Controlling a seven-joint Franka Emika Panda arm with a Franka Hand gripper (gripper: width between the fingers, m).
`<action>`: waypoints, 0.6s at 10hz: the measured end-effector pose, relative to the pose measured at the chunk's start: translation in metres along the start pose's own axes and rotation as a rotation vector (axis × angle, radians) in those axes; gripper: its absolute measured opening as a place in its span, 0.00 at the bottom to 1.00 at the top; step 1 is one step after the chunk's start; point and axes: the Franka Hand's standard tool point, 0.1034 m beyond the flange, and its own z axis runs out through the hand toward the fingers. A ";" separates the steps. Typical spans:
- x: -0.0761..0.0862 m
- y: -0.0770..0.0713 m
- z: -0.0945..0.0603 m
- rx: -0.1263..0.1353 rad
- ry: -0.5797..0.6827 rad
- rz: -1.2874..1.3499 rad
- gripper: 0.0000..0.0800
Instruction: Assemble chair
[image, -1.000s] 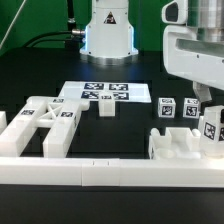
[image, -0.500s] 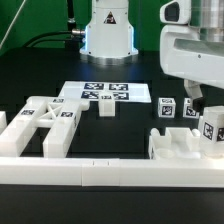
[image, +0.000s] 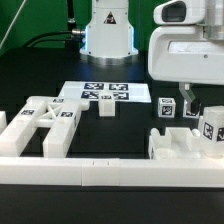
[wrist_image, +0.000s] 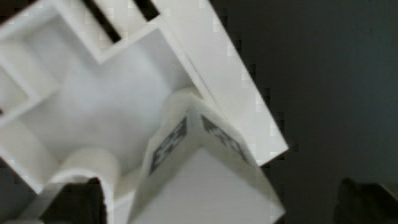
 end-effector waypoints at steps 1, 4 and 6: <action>0.000 -0.001 0.000 0.001 0.000 -0.087 0.81; 0.000 0.002 0.002 0.003 0.013 -0.296 0.81; -0.001 0.003 0.003 -0.001 0.010 -0.457 0.81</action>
Offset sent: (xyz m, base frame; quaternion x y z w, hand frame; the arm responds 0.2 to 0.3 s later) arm -0.0086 -0.0061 0.0023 -0.0067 0.0024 -0.1556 0.9878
